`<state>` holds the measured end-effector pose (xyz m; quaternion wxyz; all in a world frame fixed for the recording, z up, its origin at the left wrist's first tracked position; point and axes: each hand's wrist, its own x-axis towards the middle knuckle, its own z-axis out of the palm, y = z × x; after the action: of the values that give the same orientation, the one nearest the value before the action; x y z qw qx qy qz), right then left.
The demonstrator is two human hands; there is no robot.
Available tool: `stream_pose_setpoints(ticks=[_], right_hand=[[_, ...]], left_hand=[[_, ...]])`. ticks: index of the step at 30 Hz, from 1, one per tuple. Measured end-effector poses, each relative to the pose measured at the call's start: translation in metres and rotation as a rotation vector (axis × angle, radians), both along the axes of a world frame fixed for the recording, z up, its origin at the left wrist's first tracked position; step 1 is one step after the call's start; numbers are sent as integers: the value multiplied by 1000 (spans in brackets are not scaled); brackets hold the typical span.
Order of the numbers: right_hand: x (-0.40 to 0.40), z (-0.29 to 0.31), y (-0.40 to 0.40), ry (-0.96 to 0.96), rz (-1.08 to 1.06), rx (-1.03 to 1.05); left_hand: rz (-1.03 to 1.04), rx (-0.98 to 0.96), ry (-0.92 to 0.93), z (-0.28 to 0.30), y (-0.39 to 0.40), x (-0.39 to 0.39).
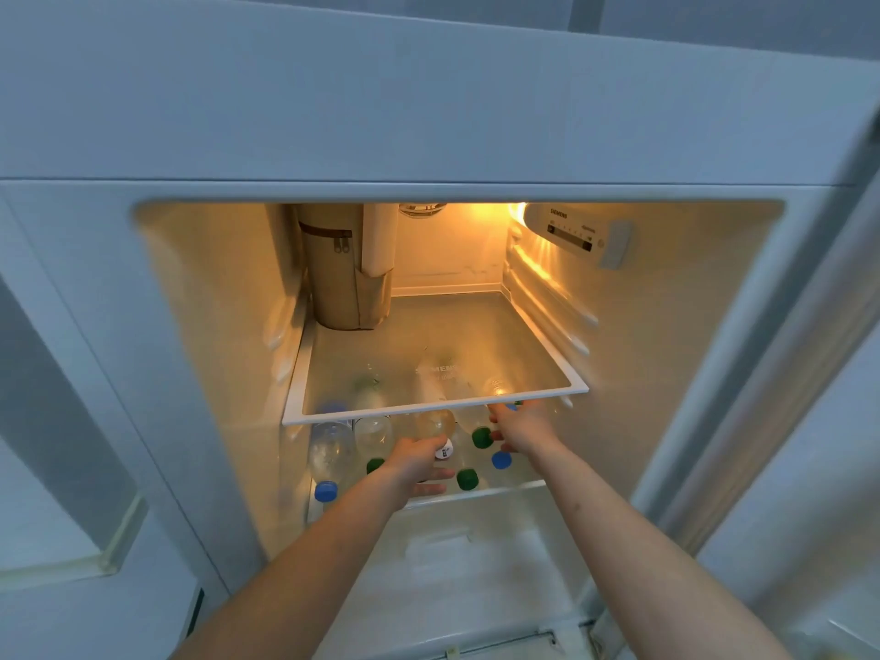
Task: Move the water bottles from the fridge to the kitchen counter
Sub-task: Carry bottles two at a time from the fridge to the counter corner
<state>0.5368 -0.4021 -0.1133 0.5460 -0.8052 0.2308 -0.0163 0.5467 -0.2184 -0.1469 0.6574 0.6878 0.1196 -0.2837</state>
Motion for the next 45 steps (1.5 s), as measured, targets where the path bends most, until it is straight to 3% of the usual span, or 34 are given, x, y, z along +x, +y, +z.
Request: stream_pose_setpoints(ticks=[10,19,26,36,45], right_hand=[[-25,2,10,-84,-139,220],[-94,11,22,-194,-154,282],[-148,19,27,-266,-151,303],[-179,12,23,-324,-169,268],[-192,12,32,-323,-110,128]], left_hand=[[-11,-62,14,-7,3,5],[77,-243,38,-9,-8,4],[258,-196,-121,-10,-10,-6],[352,-112,-317,18,48,-67],[297,104,-545,40,94,-125]])
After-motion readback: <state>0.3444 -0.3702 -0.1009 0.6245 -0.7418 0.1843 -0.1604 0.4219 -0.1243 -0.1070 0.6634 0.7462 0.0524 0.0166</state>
